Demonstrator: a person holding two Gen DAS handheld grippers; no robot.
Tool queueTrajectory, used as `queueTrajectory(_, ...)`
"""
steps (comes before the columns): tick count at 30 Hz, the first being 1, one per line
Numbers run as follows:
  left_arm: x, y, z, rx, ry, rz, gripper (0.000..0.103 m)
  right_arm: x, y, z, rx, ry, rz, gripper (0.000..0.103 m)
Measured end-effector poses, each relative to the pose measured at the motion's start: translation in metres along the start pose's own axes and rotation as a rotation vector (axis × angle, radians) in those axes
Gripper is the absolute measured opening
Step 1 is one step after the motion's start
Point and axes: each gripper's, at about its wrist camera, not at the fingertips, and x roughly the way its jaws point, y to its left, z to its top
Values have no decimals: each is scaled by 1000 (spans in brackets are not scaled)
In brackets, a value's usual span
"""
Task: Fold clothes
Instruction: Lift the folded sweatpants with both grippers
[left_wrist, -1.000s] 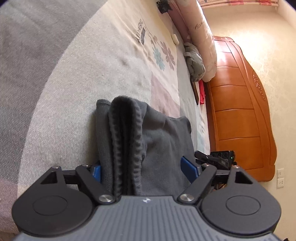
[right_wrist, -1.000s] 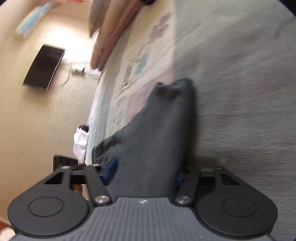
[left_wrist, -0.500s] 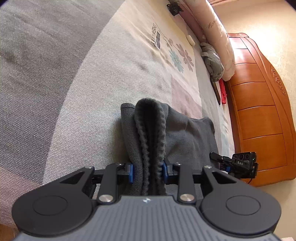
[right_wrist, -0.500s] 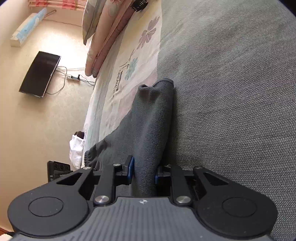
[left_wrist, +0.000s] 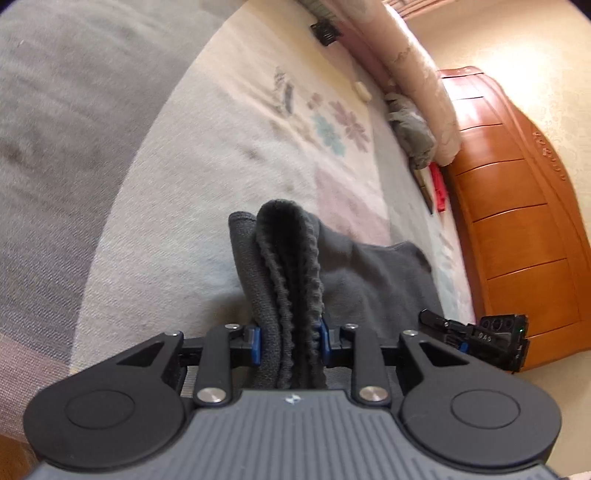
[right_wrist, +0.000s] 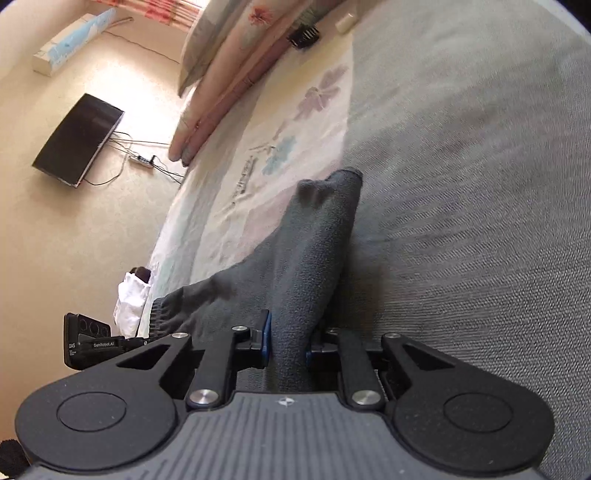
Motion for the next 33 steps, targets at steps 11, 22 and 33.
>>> queueTrajectory(11, 5, -81, 20, 188, -5, 25, 25, -53, 31, -13, -124, -104, -4, 17)
queueTrajectory(22, 16, -89, 27, 185, 12, 120, 25, -75, -38, -27, 82, -82, -21, 49)
queueTrajectory(33, 13, -57, 26, 107, 16, 95, 26, -24, -33, -16, 111, 35, 52, 53)
